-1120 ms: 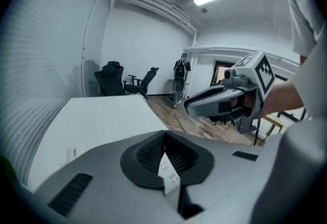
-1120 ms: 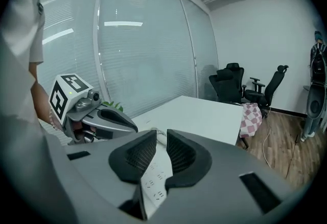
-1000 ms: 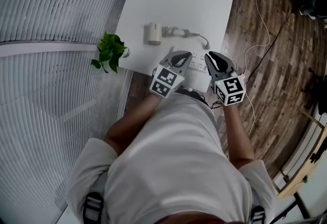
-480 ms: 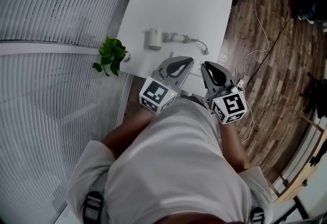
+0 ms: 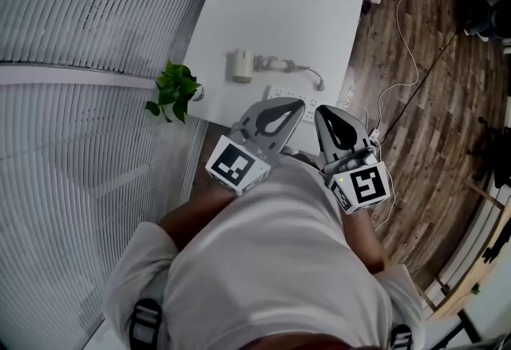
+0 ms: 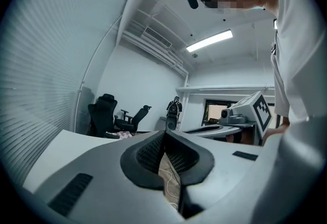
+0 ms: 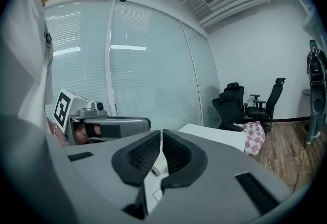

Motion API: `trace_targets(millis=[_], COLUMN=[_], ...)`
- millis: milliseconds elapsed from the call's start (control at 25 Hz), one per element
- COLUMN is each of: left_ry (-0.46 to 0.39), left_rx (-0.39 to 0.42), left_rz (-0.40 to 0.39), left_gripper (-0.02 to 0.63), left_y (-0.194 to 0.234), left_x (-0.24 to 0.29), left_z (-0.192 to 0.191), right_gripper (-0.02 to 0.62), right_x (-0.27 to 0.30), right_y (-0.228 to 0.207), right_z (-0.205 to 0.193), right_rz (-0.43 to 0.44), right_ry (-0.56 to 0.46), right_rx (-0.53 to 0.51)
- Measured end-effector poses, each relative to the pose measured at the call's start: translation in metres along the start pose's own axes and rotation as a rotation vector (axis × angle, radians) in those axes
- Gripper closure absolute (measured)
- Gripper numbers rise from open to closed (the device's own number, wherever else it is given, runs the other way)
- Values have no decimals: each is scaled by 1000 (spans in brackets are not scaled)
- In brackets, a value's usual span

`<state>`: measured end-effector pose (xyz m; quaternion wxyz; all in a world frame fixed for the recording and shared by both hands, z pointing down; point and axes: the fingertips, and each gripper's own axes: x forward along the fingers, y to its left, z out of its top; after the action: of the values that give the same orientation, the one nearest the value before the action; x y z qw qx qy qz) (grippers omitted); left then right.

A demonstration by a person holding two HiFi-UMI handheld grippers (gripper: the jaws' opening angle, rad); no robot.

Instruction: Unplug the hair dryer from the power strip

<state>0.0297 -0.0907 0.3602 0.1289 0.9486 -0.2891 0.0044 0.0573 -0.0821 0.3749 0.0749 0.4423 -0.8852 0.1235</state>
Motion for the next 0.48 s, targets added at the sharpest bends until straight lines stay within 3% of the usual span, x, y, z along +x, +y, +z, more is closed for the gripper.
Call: trace_targets(millis=[480], left_ry=[-32], left_rx=[5], left_rz=[-3], left_gripper=[574], left_y=[-3], left_x=[-4], left_z=[16], right_gripper=[563], right_x=[-1], right_y=[4], right_z=[13], right_rz=[-13], right_ry=[-13], right_rx=[-32])
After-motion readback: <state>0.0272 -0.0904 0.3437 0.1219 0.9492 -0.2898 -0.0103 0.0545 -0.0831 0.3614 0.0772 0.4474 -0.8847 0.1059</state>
